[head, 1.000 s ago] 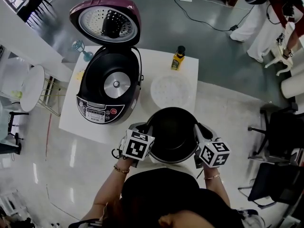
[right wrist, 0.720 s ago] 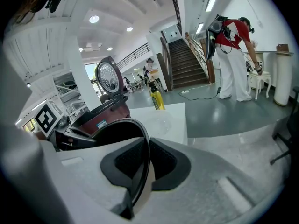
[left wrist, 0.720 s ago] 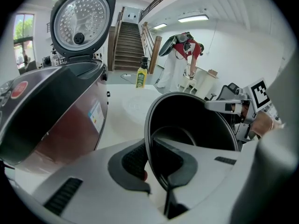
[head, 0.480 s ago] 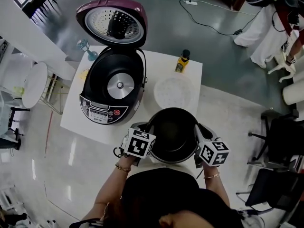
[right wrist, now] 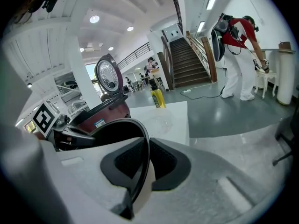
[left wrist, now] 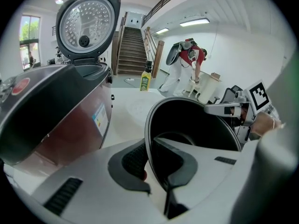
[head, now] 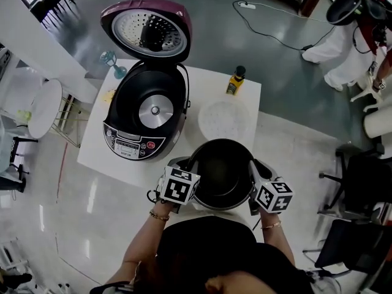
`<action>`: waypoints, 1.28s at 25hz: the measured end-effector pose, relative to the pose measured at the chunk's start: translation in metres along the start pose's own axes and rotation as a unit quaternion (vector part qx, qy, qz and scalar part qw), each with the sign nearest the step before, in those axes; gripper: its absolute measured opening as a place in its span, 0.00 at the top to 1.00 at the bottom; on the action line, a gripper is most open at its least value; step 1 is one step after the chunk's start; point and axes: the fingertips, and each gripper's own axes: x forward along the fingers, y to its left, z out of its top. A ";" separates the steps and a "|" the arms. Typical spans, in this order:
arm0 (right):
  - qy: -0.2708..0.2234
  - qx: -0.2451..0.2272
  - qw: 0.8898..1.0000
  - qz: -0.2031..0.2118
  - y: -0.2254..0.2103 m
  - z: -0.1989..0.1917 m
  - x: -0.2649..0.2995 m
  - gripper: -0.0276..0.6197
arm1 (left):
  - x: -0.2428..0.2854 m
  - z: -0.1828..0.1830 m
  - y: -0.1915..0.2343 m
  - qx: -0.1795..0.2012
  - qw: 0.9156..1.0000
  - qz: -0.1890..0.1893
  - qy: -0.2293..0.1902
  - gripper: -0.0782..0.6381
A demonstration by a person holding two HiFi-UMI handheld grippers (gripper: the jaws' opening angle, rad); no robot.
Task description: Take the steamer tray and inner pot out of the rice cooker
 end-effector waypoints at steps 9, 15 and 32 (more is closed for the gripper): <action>-0.008 -0.027 1.000 0.005 0.001 -0.001 0.000 0.90 | 0.000 0.003 0.001 0.019 0.998 0.024 -0.053 0.85; -0.022 -0.049 0.999 -0.004 -0.001 0.009 -0.009 0.85 | -0.019 0.002 0.012 0.012 0.997 0.032 -0.066 0.65; -0.232 -0.161 0.959 0.030 0.079 0.122 -0.128 0.85 | -0.189 0.083 0.011 0.007 0.950 0.053 -0.307 0.71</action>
